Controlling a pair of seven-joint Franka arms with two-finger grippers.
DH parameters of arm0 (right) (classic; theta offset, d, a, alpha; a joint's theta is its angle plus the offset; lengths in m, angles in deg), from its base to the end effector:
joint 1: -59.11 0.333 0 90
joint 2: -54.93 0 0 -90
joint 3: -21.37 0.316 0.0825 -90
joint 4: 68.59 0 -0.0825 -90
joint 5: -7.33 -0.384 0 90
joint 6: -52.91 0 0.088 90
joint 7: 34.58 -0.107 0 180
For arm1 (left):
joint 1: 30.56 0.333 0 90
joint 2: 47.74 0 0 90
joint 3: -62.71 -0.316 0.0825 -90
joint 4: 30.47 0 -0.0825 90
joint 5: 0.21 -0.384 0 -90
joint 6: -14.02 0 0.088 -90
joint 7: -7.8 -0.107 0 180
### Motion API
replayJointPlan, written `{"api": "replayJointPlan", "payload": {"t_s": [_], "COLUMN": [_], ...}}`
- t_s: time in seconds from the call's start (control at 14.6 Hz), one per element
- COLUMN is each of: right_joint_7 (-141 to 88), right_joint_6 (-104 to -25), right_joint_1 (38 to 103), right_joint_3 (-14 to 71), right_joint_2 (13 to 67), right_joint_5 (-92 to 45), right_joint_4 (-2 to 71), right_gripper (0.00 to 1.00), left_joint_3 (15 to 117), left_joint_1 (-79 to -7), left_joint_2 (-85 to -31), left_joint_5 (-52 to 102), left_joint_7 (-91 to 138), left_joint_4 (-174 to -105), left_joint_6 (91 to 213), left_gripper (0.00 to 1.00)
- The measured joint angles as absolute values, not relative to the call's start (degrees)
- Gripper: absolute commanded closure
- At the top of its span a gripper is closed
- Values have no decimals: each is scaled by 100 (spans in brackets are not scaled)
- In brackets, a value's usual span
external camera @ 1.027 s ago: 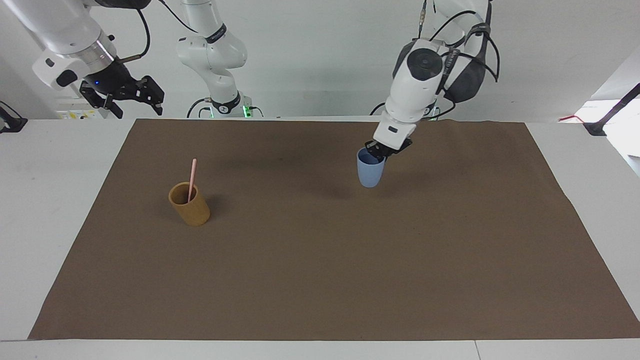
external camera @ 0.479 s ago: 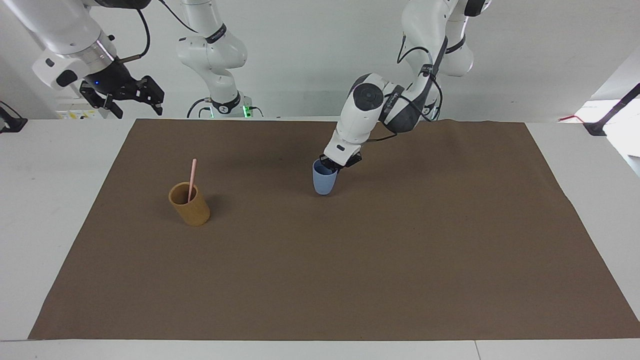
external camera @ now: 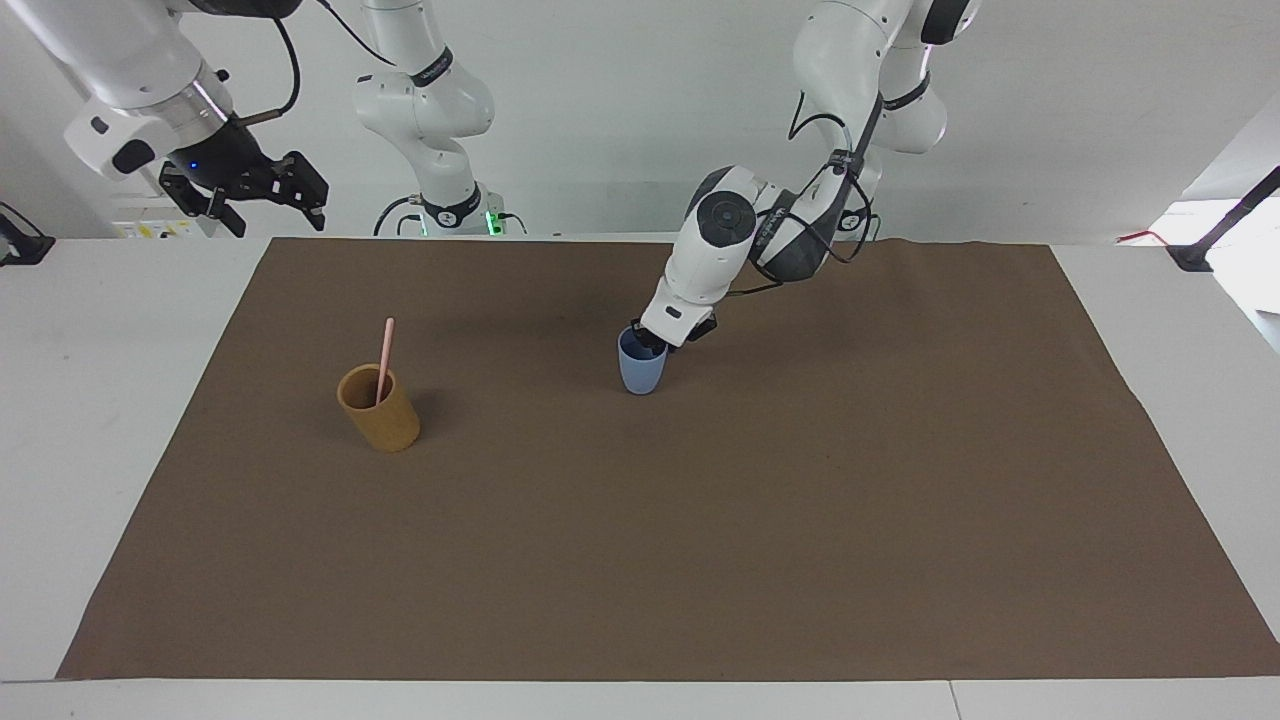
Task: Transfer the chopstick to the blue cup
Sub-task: 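Carry the blue cup to the table center and release it, then withdraw the left gripper while the right gripper reaches the pink chopstick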
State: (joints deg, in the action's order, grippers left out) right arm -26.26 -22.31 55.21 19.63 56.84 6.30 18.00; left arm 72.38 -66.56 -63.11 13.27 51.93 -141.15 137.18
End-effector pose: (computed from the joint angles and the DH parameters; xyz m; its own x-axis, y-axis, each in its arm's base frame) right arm 0.5135 -0.0488 0.6493 0.9857 0.0528 -0.1599 0.0465 -0.9980 -0.0425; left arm 0.4193 -0.4369 0.3488 0.9734 0.0966 -0.2080 0.1237 -0.9848 0.1216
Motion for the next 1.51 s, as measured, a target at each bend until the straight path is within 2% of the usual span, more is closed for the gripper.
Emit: {"api": "replayJointPlan", "payload": {"t_s": [0.21, 0.48, 0.75, 0.89, 1.03, 1.23, 1.37, 1.51], "right_joint_7": [-2626, -2626, -2626, -2626, -2780, -3388, -3638, -3660], "right_joint_6": [-2231, -2231, -2231, -2490, -3007, -3639, -3846, -3923], "right_joint_1": [5521, 5522, 5533, 5632, 5851, 6232, 6296, 6194], "right_joint_3": [1963, 1969, 2028, 2030, 2035, 2044, 2050, 2029], "right_joint_2": [5684, 5684, 5684, 5688, 5669, 5352, 4978, 4646], "right_joint_5": [630, 629, 625, 616, 615, 575, 383, 268], "right_joint_4": [1800, 1800, 1803, 1900, 2238, 2686, 2769, 2770], "right_gripper": [0, 0, 0, 0, 0, 0, 0, 0], "left_joint_3": [7216, 7115, 7039, 7000, 6962, 6908, 6898, 6929], "left_joint_1": [-6651, -6326, -5885, -5377, -4516, -3127, -2727, -2719], "left_joint_2": [-6325, -6260, -5710, -5279, -4962, -4853, -4857, -4857], "left_joint_5": [1334, 1336, 1234, 1046, 969, 869, 373, 46], "left_joint_7": [5198, 5210, 5211, 5158, 4394, 2424, 1419, 995], "left_joint_4": [-13997, -13222, -12830, -12831, -12835, -12851, -12893, -12902], "left_joint_6": [13604, 12572, 11809, 11476, 11255, 11067, 11053, 11056], "left_gripper": [0, 0, 0, 0, 0, 0, 0, 0]}}
